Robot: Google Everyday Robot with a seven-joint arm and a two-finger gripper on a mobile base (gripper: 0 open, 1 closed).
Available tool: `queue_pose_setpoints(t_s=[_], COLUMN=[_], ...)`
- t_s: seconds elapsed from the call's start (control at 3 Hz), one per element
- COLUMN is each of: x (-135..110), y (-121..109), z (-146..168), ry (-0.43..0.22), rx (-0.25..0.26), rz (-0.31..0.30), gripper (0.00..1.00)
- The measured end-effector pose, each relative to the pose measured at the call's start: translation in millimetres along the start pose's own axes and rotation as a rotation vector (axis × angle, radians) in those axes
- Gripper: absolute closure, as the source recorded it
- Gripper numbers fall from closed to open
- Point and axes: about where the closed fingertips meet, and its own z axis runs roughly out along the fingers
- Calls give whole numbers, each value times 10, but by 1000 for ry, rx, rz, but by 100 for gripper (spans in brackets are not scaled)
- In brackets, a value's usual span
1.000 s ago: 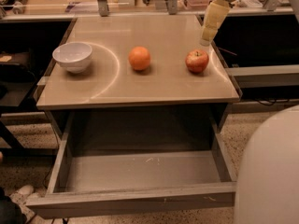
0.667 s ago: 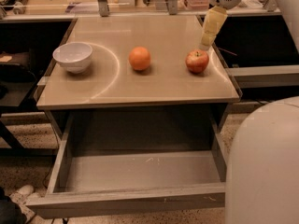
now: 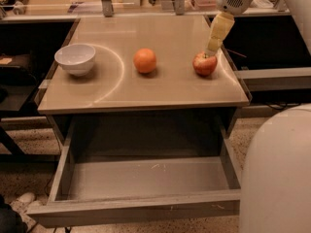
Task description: Place apple into top drawer
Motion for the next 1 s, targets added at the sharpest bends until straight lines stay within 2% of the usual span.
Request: queue_pose_setpoints(t_s=[1.0], x=[231], y=[124], z=[707], ry=[27], rx=[-91], rz=[39], gripper=[0])
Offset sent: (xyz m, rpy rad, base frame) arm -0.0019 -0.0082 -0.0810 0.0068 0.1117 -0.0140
